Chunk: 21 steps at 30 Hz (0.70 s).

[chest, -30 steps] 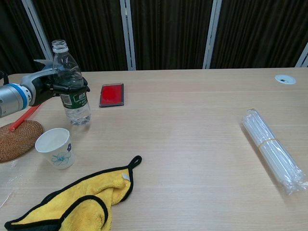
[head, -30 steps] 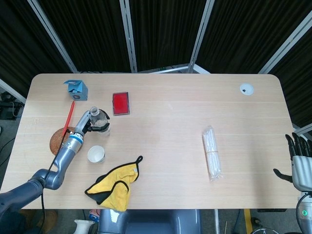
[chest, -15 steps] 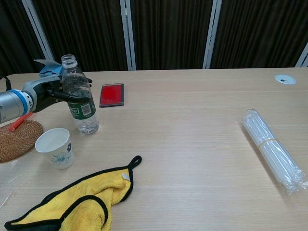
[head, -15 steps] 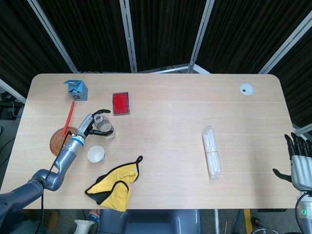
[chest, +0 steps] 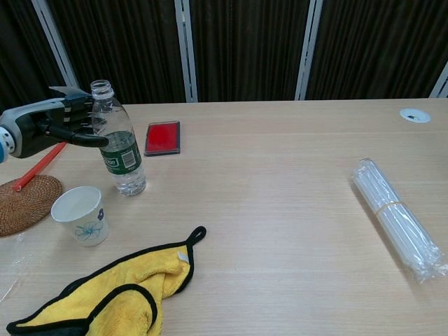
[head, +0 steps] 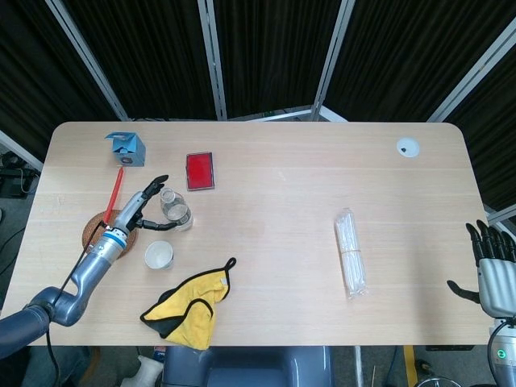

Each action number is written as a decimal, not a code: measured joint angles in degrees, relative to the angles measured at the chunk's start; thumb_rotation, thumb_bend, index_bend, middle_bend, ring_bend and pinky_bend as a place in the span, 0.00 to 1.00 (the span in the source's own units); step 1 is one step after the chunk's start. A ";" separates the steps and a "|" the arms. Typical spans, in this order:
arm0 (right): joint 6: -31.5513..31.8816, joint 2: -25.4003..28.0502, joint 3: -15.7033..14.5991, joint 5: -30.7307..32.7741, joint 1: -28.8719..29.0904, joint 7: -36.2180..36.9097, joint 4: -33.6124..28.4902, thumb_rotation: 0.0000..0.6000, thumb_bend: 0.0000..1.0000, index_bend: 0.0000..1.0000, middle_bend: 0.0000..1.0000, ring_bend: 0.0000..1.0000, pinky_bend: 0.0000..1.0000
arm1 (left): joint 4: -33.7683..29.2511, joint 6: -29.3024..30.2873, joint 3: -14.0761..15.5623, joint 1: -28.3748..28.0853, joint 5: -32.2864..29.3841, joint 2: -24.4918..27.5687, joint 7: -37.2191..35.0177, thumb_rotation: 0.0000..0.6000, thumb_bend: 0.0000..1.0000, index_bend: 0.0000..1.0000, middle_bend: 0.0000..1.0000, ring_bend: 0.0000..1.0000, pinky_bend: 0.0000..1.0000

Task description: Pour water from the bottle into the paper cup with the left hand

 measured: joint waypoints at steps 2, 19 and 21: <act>0.46 0.28 -0.16 -0.69 -0.17 0.41 -0.42 1.00 0.00 0.00 0.00 0.00 0.00 | -2.42 0.96 0.41 0.86 0.18 2.21 0.84 1.00 0.10 0.00 0.00 0.00 0.00; 2.66 3.08 -1.58 -5.90 -0.86 5.09 -3.42 1.00 0.00 0.00 0.00 0.00 0.00 | -21.79 22.75 2.27 14.73 -3.61 16.92 43.85 1.00 0.02 0.00 0.00 0.00 0.00; 2.98 3.32 -1.59 -6.21 -0.93 5.51 -3.40 1.00 0.00 0.00 0.00 0.00 0.00 | -25.26 26.23 2.65 16.93 -4.60 18.19 52.75 1.00 0.01 0.00 0.00 0.00 0.00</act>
